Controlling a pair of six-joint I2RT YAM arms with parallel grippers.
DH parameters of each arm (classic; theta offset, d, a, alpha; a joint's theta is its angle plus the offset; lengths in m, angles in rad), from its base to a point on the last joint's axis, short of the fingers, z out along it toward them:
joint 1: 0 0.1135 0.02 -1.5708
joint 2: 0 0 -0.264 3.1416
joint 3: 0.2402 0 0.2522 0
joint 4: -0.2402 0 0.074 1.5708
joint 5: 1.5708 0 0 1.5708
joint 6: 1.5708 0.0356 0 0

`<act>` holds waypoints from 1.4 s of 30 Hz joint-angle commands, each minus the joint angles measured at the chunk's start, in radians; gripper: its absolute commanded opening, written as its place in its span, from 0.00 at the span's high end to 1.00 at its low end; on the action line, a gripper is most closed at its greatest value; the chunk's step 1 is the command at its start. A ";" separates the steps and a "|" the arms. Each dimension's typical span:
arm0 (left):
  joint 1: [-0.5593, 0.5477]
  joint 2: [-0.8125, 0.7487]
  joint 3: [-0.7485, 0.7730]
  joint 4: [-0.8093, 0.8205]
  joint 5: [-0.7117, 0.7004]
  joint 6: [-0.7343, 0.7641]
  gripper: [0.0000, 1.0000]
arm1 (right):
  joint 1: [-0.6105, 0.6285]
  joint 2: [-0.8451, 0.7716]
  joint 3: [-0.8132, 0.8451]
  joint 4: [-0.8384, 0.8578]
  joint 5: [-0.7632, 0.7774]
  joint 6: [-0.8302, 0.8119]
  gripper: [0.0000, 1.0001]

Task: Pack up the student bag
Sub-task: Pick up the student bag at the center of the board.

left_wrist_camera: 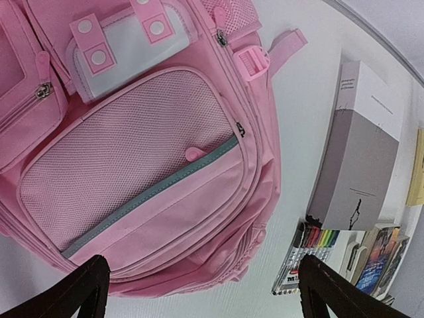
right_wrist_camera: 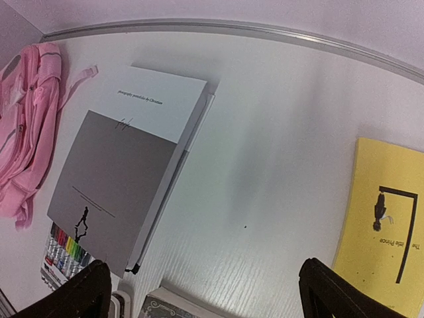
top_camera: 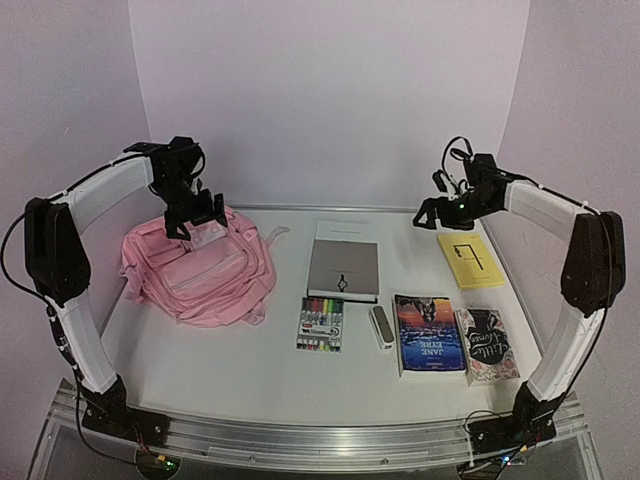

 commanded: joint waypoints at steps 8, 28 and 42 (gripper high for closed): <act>-0.103 0.384 0.355 -0.139 -0.303 -0.155 0.00 | 0.057 0.156 0.033 0.099 -0.032 0.196 0.02; -0.115 0.570 0.404 -0.160 -0.348 -0.365 0.55 | 0.134 0.400 0.139 0.178 -0.068 0.280 0.02; -0.083 0.231 0.425 -0.162 -0.419 -0.285 1.00 | 0.207 0.532 0.230 0.208 -0.131 0.332 0.02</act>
